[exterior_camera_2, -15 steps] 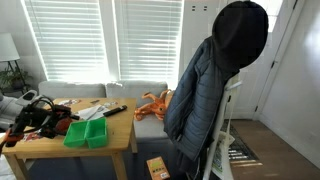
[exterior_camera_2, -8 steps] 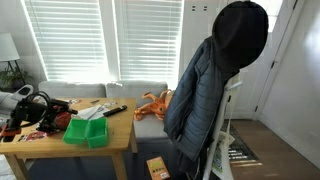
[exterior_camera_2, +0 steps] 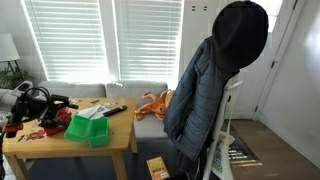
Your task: Close the green container
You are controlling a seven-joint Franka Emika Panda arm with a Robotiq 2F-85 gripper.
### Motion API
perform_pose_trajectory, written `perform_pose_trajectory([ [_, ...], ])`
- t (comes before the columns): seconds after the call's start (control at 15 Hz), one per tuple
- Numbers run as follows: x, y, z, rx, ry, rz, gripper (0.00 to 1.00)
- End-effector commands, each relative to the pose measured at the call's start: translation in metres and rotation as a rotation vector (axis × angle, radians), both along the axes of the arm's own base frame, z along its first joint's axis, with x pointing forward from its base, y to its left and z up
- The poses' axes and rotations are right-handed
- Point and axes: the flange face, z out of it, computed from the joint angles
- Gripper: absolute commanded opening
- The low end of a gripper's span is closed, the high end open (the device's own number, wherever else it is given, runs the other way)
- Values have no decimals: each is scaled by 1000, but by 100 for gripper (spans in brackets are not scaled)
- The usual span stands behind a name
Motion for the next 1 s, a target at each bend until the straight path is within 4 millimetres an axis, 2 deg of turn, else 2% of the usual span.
perform_pose_trajectory([
  [0.0, 0, -4, 10, -57, -18, 2, 100],
  [0.93, 6, -23, 20, -130, -41, -19, 100],
])
